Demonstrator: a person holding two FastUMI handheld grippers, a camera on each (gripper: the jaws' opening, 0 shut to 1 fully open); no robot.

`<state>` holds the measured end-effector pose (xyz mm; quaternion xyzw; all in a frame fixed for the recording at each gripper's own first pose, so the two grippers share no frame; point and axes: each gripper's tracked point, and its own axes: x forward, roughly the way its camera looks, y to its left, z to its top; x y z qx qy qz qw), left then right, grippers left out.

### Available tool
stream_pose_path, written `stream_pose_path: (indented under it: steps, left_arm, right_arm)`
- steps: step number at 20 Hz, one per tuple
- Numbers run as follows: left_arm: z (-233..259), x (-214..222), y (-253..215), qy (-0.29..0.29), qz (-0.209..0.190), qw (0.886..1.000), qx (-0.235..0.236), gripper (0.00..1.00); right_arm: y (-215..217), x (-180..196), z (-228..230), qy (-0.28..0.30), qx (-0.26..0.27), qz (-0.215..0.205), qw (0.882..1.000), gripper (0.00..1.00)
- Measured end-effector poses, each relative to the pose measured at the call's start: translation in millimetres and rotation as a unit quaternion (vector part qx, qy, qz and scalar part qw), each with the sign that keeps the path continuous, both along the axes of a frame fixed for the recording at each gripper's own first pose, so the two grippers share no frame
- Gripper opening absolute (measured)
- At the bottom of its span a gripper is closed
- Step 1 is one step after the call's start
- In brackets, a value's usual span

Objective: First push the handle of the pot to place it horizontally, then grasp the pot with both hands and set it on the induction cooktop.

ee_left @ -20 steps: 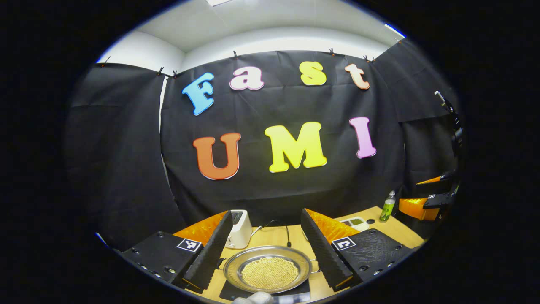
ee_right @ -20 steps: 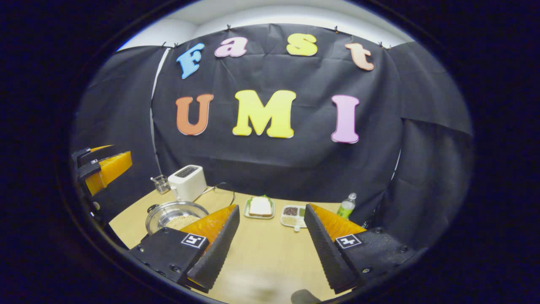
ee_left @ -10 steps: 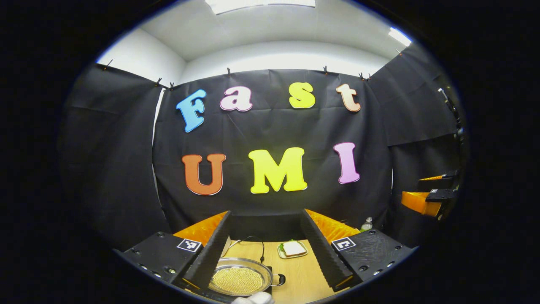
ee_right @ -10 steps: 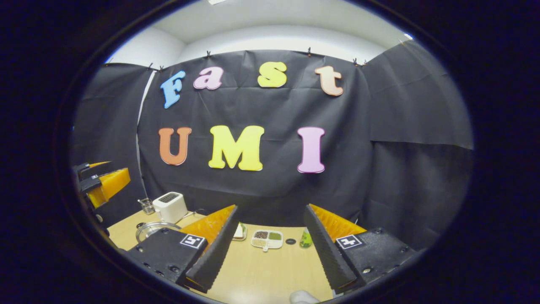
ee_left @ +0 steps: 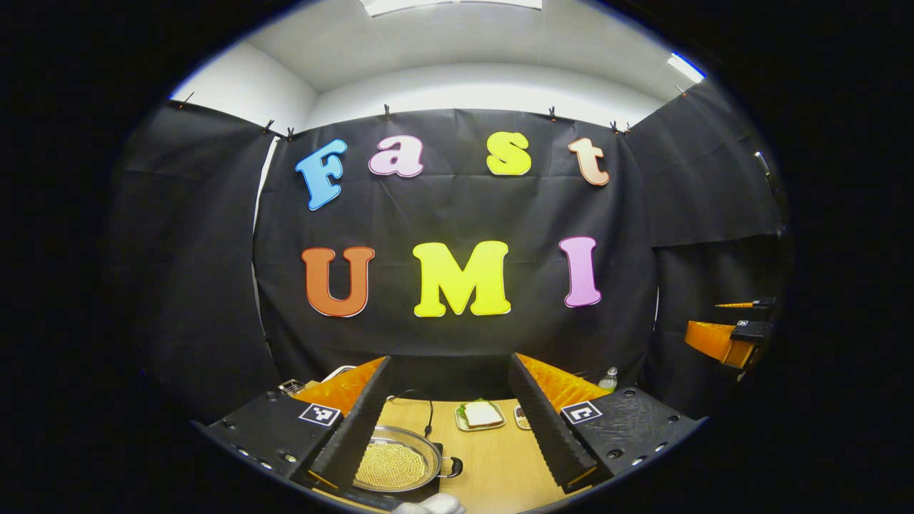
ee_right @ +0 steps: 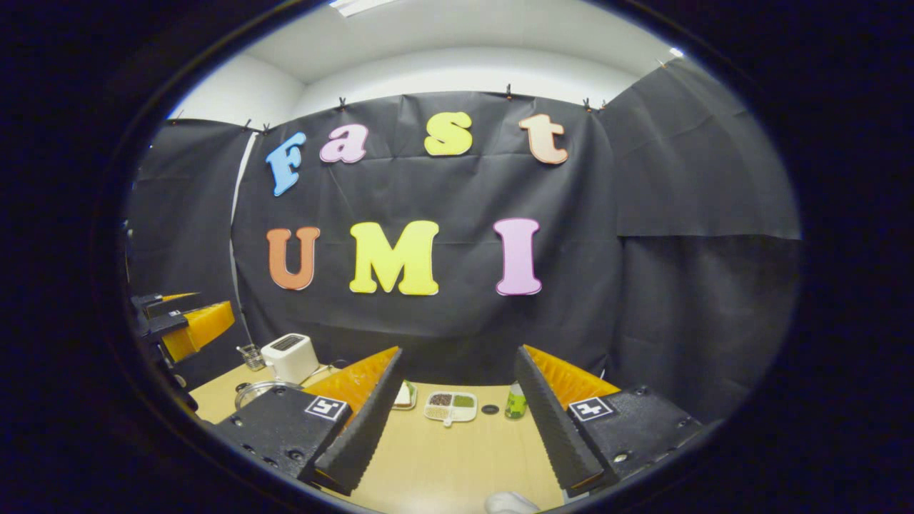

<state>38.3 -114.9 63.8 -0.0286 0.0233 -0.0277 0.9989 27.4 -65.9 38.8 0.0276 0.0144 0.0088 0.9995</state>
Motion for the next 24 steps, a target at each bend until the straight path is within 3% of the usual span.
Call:
stream_pose_path:
  steps: [23, 24]
  left_arm:
    - [0, 0, 14, 0.002, 0.001, 1.000, 0.004, 0.96]
    - [0, 0, 15, 0.002, 0.002, 1.000, 0.003, 0.89]
  right_arm:
    - [7, 4, 10, 0.003, 0.003, 0.003, 1.000, 0.97]
    - [8, 3, 9, 0.005, 0.004, 0.003, 1.000, 0.98]
